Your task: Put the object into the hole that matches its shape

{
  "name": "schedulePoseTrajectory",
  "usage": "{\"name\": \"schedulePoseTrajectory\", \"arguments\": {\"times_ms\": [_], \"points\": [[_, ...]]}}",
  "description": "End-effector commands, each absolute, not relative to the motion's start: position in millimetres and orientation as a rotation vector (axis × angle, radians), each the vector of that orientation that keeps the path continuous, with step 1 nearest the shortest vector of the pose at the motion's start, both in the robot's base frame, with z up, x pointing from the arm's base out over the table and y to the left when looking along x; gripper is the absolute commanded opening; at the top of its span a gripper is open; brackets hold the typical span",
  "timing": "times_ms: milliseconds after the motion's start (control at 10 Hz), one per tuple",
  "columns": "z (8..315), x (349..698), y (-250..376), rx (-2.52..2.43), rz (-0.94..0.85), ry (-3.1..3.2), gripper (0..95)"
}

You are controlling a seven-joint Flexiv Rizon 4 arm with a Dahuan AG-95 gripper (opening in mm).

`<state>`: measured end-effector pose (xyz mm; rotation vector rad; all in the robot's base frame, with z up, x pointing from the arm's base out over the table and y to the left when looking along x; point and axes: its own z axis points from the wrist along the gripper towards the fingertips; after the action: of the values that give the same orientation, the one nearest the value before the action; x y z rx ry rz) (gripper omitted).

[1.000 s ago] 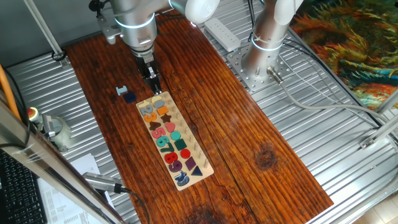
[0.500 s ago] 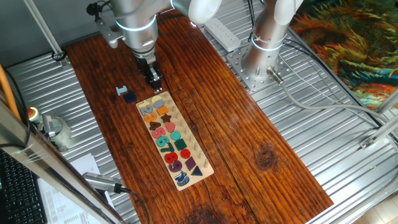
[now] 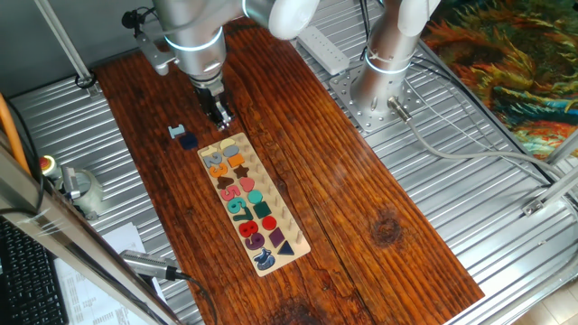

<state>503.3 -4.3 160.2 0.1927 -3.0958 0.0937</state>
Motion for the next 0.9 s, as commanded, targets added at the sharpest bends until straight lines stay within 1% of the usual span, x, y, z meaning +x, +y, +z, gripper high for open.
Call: {"name": "schedulePoseTrajectory", "arguments": {"times_ms": [100,600,900], "points": [[150.2,507.0,-11.0,0.201,0.108,-3.093,0.0],[137.4,538.4,-42.6,0.253,0.06,-3.087,0.0],[119.4,560.8,-52.3,0.27,0.067,-3.081,0.0]]}}
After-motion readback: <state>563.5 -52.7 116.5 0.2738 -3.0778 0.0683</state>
